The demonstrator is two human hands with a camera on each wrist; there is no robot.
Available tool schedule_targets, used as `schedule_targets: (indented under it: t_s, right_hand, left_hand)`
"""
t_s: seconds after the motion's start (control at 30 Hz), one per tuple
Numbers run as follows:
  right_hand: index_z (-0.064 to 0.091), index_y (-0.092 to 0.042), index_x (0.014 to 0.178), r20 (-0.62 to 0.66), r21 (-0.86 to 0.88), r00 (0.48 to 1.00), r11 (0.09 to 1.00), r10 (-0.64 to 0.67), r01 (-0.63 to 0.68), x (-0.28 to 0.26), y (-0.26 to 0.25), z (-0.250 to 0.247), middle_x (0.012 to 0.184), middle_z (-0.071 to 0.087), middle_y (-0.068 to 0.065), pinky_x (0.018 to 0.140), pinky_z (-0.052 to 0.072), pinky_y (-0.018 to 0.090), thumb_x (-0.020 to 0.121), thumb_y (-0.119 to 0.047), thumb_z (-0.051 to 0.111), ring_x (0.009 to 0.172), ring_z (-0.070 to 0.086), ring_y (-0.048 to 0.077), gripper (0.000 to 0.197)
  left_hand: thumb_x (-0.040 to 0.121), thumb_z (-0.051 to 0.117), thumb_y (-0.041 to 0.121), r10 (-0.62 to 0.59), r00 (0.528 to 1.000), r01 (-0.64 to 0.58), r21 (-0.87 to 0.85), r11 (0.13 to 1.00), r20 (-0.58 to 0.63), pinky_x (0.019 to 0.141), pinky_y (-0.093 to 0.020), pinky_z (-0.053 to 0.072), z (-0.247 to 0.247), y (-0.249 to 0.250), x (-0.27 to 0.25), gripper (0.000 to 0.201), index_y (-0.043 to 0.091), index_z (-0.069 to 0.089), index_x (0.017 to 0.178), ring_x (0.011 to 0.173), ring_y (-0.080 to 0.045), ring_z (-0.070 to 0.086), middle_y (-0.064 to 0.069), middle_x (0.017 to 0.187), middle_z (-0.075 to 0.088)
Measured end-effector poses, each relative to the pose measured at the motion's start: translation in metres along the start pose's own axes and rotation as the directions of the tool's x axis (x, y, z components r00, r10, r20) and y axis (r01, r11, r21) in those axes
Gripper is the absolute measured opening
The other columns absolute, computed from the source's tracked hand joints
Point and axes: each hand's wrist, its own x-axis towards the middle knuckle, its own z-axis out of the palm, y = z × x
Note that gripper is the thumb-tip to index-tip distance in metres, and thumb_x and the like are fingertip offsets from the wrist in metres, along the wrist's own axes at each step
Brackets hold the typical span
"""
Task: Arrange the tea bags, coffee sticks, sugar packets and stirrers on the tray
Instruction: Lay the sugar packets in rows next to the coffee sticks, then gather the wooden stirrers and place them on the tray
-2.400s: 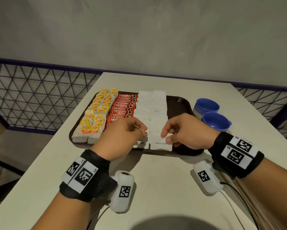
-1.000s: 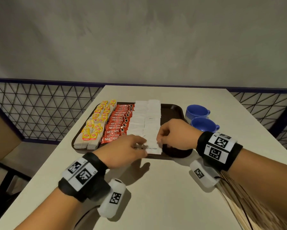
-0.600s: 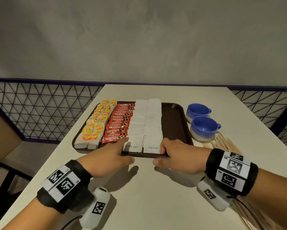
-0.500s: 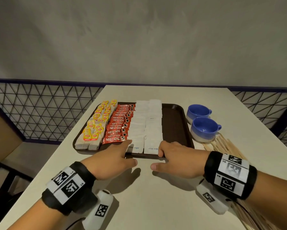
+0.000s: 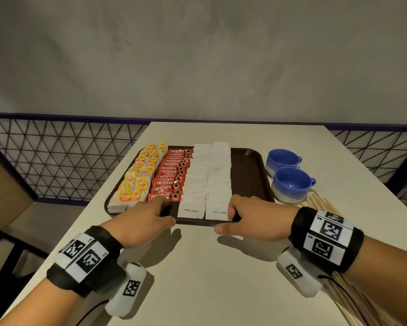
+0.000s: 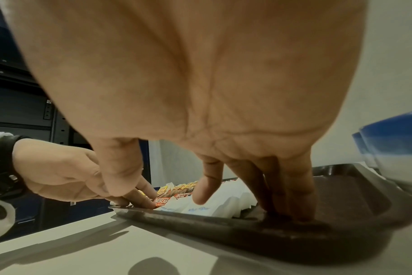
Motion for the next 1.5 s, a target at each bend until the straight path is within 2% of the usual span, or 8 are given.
schedule_targets:
  t_s: [0.3,0.43,0.57,0.7,0.8,1.1,1.33,1.5]
  right_hand:
    - [0.039,-0.040,0.087,-0.006,0.012,0.999,0.999,-0.042,0.042,-0.002,-0.010,-0.009,0.092,0.056,-0.013,0.064,0.035,0.019,0.093,-0.066,0.059,0.077,0.050,0.005,0.033]
    - [0.051,-0.028,0.104,0.002,0.020,1.000,1.000,-0.013,0.013,-0.002,-0.010,-0.008,0.098,0.060,-0.007,0.068,0.041,0.023,0.089,-0.071,0.061,0.079,0.054,0.007,0.047]
    - [0.050,-0.031,0.104,0.029,0.051,0.999,0.998,-0.025,0.024,-0.004,-0.011,-0.010,0.096,0.062,-0.009,0.069,0.045,0.021,0.090,-0.067,0.064,0.077,0.056,0.006,0.041]
    - [0.050,-0.032,0.105,0.042,0.047,0.999,0.999,-0.030,0.028,-0.004,-0.015,-0.012,0.097,0.061,-0.010,0.068,0.045,0.019,0.092,-0.062,0.065,0.078,0.057,0.007,0.036]
    - [0.050,-0.030,0.115,0.026,0.034,1.000,0.999,-0.012,0.011,-0.003,-0.011,-0.011,0.107,0.064,-0.007,0.081,0.054,0.030,0.087,-0.068,0.067,0.090,0.062,0.011,0.050]
    - [0.063,-0.036,0.105,-0.418,0.211,0.894,0.974,0.165,-0.081,-0.095,0.045,-0.071,0.103,0.069,-0.016,0.079,0.048,0.027,0.086,-0.061,0.069,0.096,0.066,0.005,0.031]
    - [0.044,-0.024,0.149,-0.240,-0.058,0.874,0.892,0.423,-0.448,-0.151,0.101,-0.053,0.138,0.061,-0.004,0.098,0.049,0.028,0.062,-0.094,0.054,0.114,0.059,0.012,0.112]
    - [0.048,-0.010,0.145,-0.148,-0.113,0.849,0.844,0.507,-0.524,-0.171,0.121,-0.023,0.135,0.062,0.005,0.103,0.049,0.034,0.065,-0.096,0.049,0.118,0.059,0.020,0.117]
  left_hand:
    - [0.102,0.055,0.041,-0.007,1.000,0.007,-0.010,1.000,-0.013,0.071,-0.021,0.042,-0.002,-0.008,-0.004,0.042,0.030,0.043,0.141,0.092,-0.006,0.059,0.014,0.102,0.061]
    - [0.100,0.057,0.039,0.018,1.000,-0.018,-0.019,1.000,-0.010,0.070,-0.020,0.044,-0.002,-0.004,-0.008,0.038,0.034,0.045,0.136,0.090,-0.007,0.062,0.013,0.100,0.063]
    - [0.099,0.060,0.041,0.091,0.996,-0.089,-0.100,0.991,0.024,0.100,-0.027,0.045,0.005,0.007,-0.010,0.049,0.038,0.040,0.144,0.117,-0.007,0.057,0.019,0.126,0.057]
    - [0.099,0.058,0.044,0.119,0.992,-0.118,-0.030,0.993,0.038,0.084,-0.020,0.042,0.014,0.021,-0.008,0.063,0.032,0.030,0.154,0.100,-0.005,0.056,0.014,0.111,0.053]
    - [0.099,0.057,0.044,0.126,0.992,-0.126,-0.014,0.992,0.028,0.094,-0.027,0.042,0.017,0.021,-0.010,0.065,0.033,0.028,0.156,0.112,-0.010,0.051,0.008,0.122,0.050]
    - [0.097,0.063,0.037,0.267,0.948,-0.287,-0.105,0.952,-0.173,0.108,-0.031,0.045,0.008,0.035,-0.030,0.047,0.041,0.049,0.141,0.124,0.000,0.054,0.019,0.135,0.058]
    - [0.090,0.075,0.036,0.567,0.817,-0.565,-0.051,0.823,0.107,0.091,-0.016,0.050,0.014,0.149,-0.031,0.041,0.038,0.061,0.128,0.107,0.002,0.061,0.021,0.116,0.066]
    - [0.081,0.082,0.030,0.620,0.727,-0.680,0.179,0.711,0.297,0.105,-0.030,0.044,0.067,0.215,-0.012,0.081,0.031,0.040,0.150,0.131,-0.014,0.045,0.009,0.147,0.046]
